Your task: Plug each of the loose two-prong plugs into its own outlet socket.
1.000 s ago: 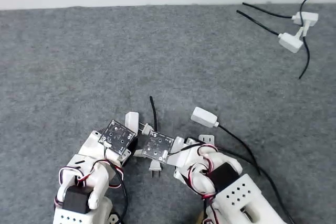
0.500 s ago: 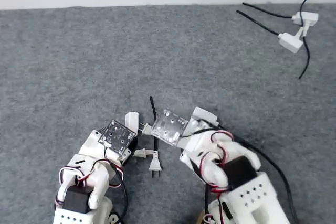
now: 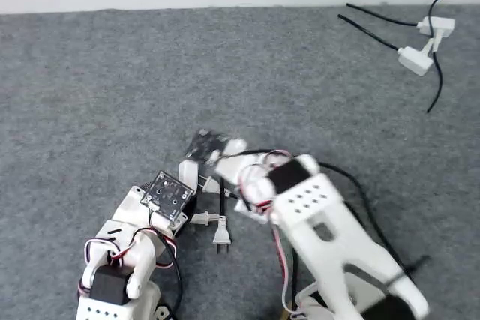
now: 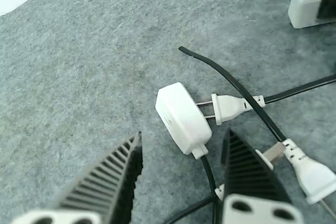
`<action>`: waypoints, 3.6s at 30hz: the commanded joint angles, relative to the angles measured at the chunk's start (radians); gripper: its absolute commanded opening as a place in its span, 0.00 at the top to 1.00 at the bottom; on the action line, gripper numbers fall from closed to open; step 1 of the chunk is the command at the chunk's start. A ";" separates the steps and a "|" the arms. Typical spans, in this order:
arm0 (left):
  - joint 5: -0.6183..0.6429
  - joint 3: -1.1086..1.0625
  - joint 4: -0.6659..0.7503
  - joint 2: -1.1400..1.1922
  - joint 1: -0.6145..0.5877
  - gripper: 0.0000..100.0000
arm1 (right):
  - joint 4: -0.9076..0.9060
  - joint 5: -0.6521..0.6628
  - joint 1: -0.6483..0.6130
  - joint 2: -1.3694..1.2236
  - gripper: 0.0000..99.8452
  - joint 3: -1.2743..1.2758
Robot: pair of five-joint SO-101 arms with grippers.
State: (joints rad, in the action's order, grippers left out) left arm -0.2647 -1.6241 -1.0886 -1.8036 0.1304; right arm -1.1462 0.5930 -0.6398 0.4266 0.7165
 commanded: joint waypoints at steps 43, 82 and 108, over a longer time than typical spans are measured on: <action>0.149 0.068 0.160 -0.006 -0.416 0.76 | 0.021 0.672 -0.289 -0.119 0.85 0.064; 0.149 0.068 0.173 -0.006 -0.430 0.76 | 0.064 0.806 -0.374 -0.479 0.99 -0.061; 0.149 0.053 0.189 -0.006 -0.425 0.76 | -0.275 0.624 -0.351 0.024 0.99 -0.160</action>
State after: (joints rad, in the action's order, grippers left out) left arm -0.1266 -1.6134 -0.9244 -1.8036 -0.2946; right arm -1.3947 1.2589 -1.0096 0.3130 0.6015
